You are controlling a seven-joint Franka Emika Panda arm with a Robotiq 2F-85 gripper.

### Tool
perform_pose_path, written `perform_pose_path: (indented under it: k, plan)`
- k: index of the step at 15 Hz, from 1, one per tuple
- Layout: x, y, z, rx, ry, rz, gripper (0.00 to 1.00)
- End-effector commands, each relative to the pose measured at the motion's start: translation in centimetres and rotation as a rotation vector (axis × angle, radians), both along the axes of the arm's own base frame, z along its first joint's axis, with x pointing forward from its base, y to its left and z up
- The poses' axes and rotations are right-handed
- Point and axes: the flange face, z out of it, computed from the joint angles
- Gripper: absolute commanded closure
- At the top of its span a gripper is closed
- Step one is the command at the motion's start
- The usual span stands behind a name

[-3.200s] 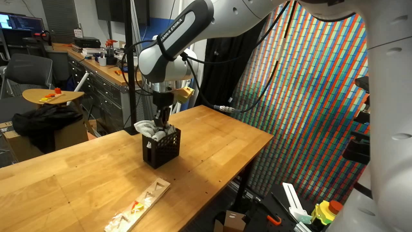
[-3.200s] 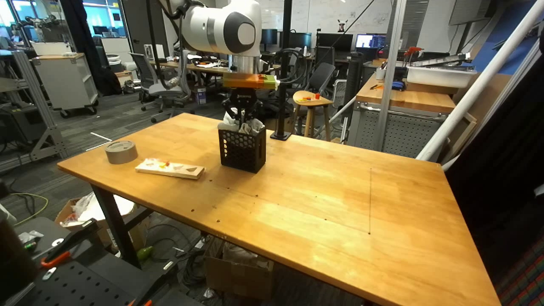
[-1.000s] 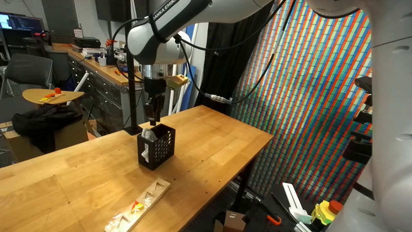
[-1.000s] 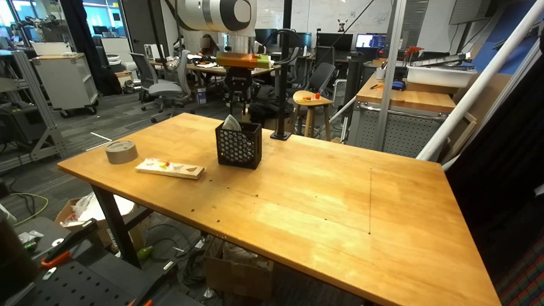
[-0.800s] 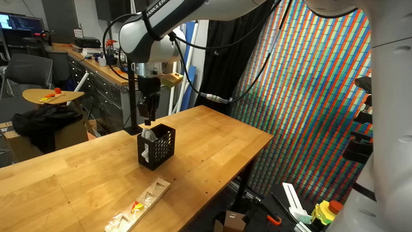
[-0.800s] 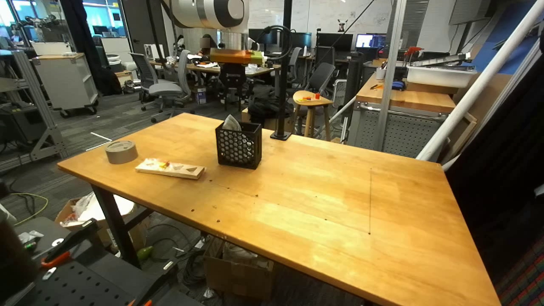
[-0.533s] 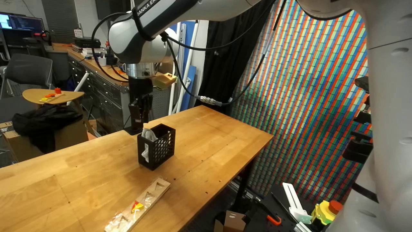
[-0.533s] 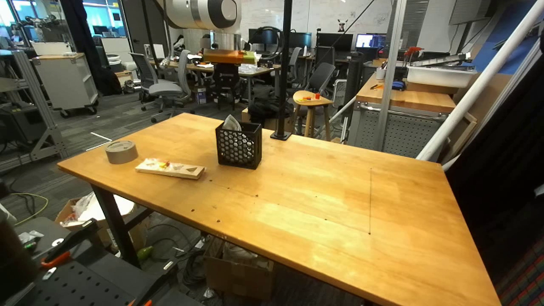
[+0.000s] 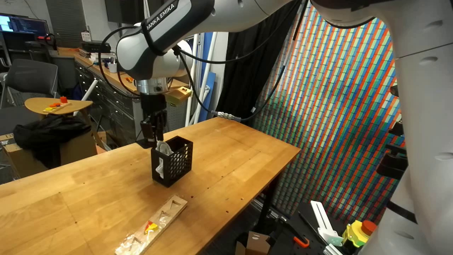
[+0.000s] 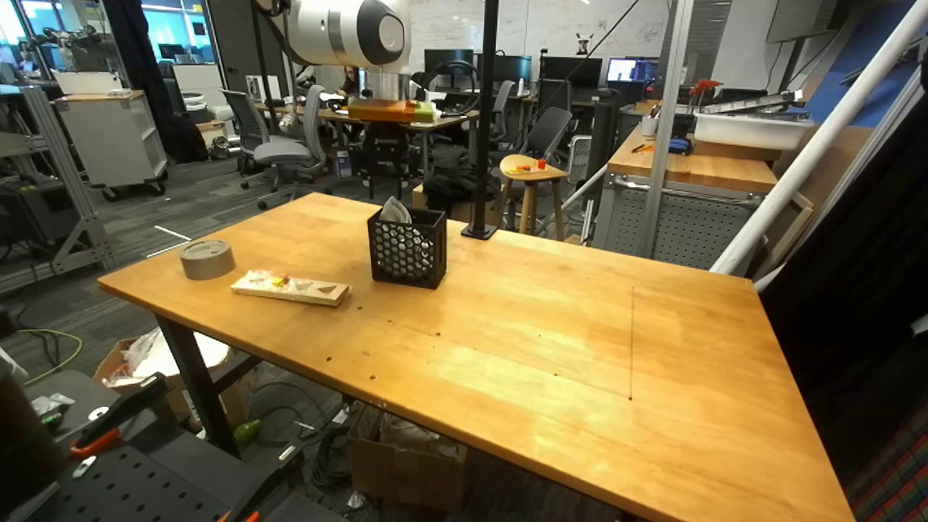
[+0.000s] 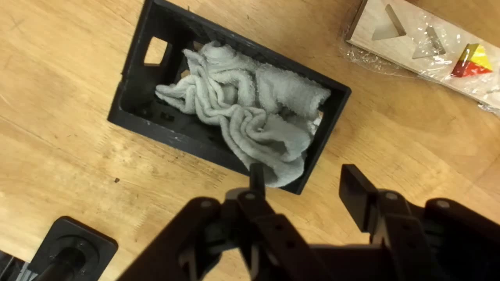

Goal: Put the towel inside the black box

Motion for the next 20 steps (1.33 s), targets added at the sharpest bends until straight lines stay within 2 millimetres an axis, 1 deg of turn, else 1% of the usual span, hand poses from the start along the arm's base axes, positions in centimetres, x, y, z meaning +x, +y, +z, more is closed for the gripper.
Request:
perform_pose_path:
  k: [1, 2, 6, 7, 8, 9, 10, 11, 12, 13, 14, 15, 16, 17, 18, 20]
  plan:
    - [0.5, -1.1, 1.0, -0.049, -0.009, 0.009, 0.43]
    - [0.5, -1.4, 1.0, -0.057, -0.012, 0.012, 0.40]
    - [1.0, -1.9, 1.1, -0.070, -0.018, 0.027, 0.50]
    - [1.0, -1.8, 1.1, -0.068, -0.020, 0.028, 0.50]
    - [1.1, -1.8, 1.0, -0.063, -0.020, 0.029, 0.54]
    - [1.1, -1.7, 0.9, -0.059, -0.020, 0.029, 0.53]
    - [1.1, -1.7, 0.7, -0.056, -0.018, 0.029, 0.57]
    - [1.1, -1.8, 0.5, -0.053, -0.016, 0.028, 0.56]
    - [1.0, -1.8, 0.3, -0.050, -0.015, 0.026, 0.58]
    - [1.0, -1.8, 0.1, -0.048, -0.012, 0.025, 0.56]
    - [0.9, -1.8, -0.1, -0.046, -0.009, 0.024, 0.58]
    - [0.9, -1.8, -0.3, -0.044, -0.007, 0.023, 0.56]
    - [0.8, -1.8, -0.5, -0.043, -0.005, 0.023, 0.72]
    - [0.8, -1.8, -0.7, -0.043, -0.003, 0.023, 0.81]
    - [0.8, -1.7, -0.8, -0.042, -0.001, 0.024, 0.83]
    - [0.9, -1.6, -1.1, -0.042, 0.003, 0.025, 0.96]
